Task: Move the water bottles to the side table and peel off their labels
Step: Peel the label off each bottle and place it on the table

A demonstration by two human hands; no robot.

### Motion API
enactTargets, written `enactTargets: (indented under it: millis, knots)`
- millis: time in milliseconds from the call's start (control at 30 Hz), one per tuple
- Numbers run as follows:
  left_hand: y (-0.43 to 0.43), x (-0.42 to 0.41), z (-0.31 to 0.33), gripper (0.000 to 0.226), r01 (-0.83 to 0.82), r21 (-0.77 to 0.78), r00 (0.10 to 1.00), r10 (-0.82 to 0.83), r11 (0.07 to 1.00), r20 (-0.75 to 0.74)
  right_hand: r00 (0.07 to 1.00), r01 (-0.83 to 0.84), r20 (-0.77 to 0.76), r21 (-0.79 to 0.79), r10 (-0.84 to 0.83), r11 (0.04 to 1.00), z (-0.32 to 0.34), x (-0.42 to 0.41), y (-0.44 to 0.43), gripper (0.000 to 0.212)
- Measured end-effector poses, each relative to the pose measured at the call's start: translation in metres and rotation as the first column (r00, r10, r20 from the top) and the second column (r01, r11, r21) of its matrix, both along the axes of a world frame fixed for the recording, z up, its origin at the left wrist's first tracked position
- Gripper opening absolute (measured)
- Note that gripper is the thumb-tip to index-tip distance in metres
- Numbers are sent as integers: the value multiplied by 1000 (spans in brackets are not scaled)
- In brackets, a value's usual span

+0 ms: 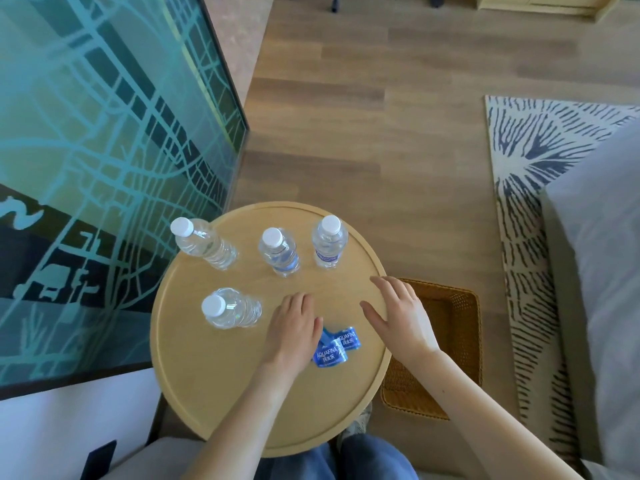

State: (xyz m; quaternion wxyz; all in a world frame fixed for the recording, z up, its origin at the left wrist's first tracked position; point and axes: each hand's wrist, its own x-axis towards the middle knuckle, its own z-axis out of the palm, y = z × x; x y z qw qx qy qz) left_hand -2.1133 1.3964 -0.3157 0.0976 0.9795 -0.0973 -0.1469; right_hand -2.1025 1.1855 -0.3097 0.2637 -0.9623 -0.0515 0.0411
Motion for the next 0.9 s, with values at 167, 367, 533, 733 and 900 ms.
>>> enactTargets:
  millis: [167,367,533,733,900]
  knots:
    - [3,11,15,33,-42,-13,997,43,999,57,992,89,-110,250,-63,964,10,44,23,71]
    - [6,12,20,36,-85,-88,989,95,992,112,984,87,-178,356,-24,931,3,93,49,100]
    - [10,11,10,37,-179,-139,980,189,974,62,979,83,-203,412,2,907,-18,109,60,89]
    - [12,6,5,43,-208,-152,977,214,966,23,979,171,-174,426,-105,889,-12,107,58,69]
    - [10,-3,20,44,-193,-178,980,199,965,20,964,243,-221,506,-148,828,16,85,43,61]
